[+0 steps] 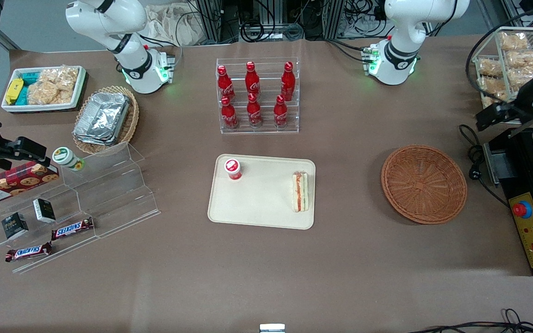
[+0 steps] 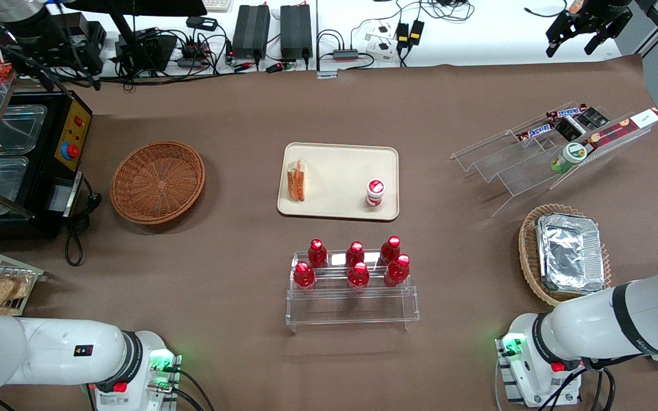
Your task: Place sandwich from basket to tray
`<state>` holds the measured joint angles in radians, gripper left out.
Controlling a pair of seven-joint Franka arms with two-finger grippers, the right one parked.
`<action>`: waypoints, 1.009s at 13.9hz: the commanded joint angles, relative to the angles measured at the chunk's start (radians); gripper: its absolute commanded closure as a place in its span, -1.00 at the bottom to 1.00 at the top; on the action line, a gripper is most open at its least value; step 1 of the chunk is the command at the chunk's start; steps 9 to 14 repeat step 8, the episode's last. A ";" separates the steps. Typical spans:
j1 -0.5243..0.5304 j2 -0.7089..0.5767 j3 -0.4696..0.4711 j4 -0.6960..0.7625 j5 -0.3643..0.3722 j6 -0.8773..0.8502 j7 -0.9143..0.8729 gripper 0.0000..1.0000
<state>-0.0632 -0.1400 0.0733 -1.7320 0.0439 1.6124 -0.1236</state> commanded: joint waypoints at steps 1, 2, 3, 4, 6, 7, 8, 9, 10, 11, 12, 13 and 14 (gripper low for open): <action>-0.020 -0.085 0.026 -0.072 -0.012 -0.011 0.027 -1.00; -0.017 -0.096 0.026 -0.073 -0.012 -0.015 0.028 -1.00; -0.015 -0.101 0.026 -0.077 -0.012 -0.016 0.030 -1.00; -0.015 -0.099 0.026 -0.075 -0.012 -0.016 0.029 -1.00; -0.017 -0.082 0.022 -0.066 -0.003 -0.017 0.035 -1.00; -0.018 -0.058 0.017 -0.043 -0.002 -0.022 0.033 -1.00; -0.018 -0.047 0.022 -0.016 -0.010 -0.032 0.036 -1.00; -0.018 -0.047 0.022 -0.016 -0.010 -0.032 0.036 -1.00; -0.018 -0.047 0.022 -0.016 -0.010 -0.032 0.036 -1.00; -0.018 -0.047 0.022 -0.016 -0.010 -0.032 0.036 -1.00; -0.018 -0.047 0.022 -0.016 -0.010 -0.032 0.036 -1.00; -0.018 -0.047 0.022 -0.016 -0.010 -0.032 0.036 -1.00; -0.018 -0.047 0.022 -0.016 -0.010 -0.032 0.036 -1.00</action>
